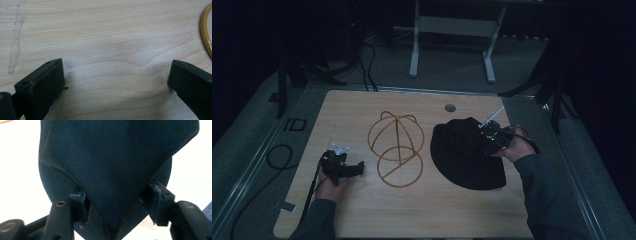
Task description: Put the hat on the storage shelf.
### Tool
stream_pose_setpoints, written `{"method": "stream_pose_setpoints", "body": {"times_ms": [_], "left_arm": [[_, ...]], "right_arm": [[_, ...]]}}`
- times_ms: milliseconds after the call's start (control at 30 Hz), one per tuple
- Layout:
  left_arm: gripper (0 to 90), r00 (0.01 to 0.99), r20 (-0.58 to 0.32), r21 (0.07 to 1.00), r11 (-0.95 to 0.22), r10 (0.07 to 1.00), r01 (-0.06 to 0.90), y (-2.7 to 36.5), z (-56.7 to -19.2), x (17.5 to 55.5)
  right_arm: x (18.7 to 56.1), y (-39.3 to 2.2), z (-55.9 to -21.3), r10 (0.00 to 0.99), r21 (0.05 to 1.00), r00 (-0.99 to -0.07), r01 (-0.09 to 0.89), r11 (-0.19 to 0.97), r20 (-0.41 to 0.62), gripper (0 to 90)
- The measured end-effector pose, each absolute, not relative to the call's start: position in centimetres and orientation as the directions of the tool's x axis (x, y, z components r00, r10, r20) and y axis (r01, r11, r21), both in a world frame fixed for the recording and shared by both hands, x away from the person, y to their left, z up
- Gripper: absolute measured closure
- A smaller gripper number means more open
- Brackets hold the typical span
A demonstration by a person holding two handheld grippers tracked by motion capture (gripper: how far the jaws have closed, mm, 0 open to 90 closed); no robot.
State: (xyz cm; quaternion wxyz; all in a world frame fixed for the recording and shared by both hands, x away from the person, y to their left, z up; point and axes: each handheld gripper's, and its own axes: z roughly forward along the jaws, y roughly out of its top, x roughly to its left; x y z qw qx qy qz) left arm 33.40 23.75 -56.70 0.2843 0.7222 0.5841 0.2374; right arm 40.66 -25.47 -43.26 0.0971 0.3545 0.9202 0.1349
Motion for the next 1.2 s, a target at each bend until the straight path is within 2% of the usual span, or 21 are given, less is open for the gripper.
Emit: {"method": "stream_pose_setpoints", "body": {"times_ms": [333,433,500,533,567,633,800,1200], "left_arm": [[1.3,0.205,0.011,0.688,-0.156,0.979,0.709,23.8,-56.7,33.4],[1.2,0.205,0.011,0.688,-0.156,0.979,0.709,23.8,-56.7,33.4],[1.3,0.205,0.011,0.688,-0.156,0.979,0.709,23.8,-56.7,33.4],[1.3,0.205,0.011,0.688,-0.156,0.979,0.709,23.8,-56.7,33.4],[1.3,0.205,0.011,0.688,-0.156,0.979,0.709,23.8,-56.7,33.4],[1.3,0.205,0.010,0.687,-0.156,0.979,0.709,23.8,-56.7,33.4],[1.3,0.205,0.011,0.687,-0.157,0.979,0.709,23.8,-56.7,33.4],[1.3,0.205,0.010,0.688,-0.156,0.979,0.709,23.7,-56.7,33.4]], "right_arm": [[41.9,-25.1,-43.6,0.673,0.256,-0.739,0.646,0.719,-0.029,53.5],[42.3,-25.0,-43.6,0.672,0.243,-0.741,0.651,0.720,-0.006,60.7],[42.4,-24.9,-43.6,0.667,0.221,-0.745,0.652,0.725,0.013,72.6],[42.4,-24.9,-43.6,0.667,0.221,-0.745,0.652,0.725,0.013,72.6],[42.5,-24.8,-43.6,0.662,0.214,-0.749,0.650,0.729,0.019,77.6],[42.5,-24.8,-43.6,0.658,0.216,-0.753,0.647,0.731,0.026,80.8],[42.4,-24.9,-43.5,0.659,0.224,-0.751,0.647,0.729,0.027,83.7],[42.3,-25.2,-42.8,0.658,0.250,-0.752,0.643,0.724,0.029,84.1]]}}
